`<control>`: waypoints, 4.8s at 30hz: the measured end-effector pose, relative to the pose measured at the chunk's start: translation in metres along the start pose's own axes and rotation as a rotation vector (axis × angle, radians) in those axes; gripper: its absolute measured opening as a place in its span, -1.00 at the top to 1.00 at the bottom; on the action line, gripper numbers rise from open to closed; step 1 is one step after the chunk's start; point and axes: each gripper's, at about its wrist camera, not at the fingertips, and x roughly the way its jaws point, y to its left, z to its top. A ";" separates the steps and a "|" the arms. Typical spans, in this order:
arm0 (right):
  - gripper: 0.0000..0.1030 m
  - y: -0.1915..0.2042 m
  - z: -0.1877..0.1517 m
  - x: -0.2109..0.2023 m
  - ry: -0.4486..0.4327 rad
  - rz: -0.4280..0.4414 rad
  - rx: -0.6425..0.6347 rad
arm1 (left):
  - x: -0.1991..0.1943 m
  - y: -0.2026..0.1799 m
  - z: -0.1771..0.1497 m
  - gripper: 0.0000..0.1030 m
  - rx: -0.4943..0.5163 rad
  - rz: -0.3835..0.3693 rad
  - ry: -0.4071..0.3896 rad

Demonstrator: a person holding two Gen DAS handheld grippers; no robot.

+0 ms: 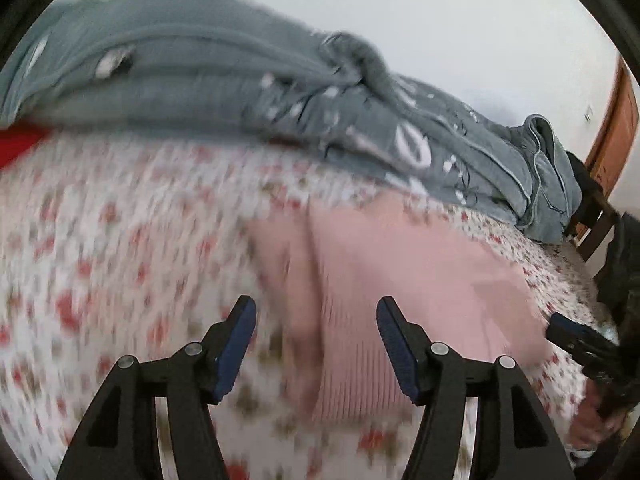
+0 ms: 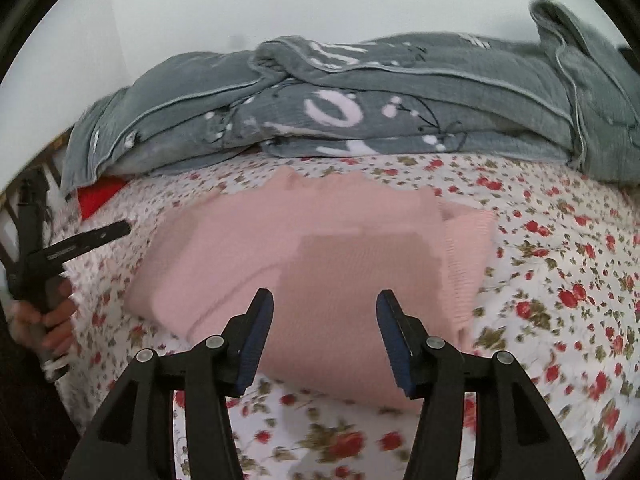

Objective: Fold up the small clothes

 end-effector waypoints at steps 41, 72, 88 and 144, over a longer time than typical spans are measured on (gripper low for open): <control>-0.02 0.070 -0.035 0.051 0.086 -0.214 -0.133 | 0.091 0.007 0.011 -0.15 -0.156 -0.082 0.134; -0.03 -0.133 -0.077 -0.129 -0.103 -0.190 0.273 | 0.040 -0.219 0.061 0.62 0.029 0.018 0.068; -0.03 -0.157 -0.101 -0.134 -0.053 -0.173 0.294 | 0.080 -0.293 0.005 0.45 0.189 -0.215 0.191; 0.78 -0.096 -0.023 -0.023 -0.029 0.143 0.213 | 0.065 -0.212 -0.069 0.03 0.339 -0.049 0.088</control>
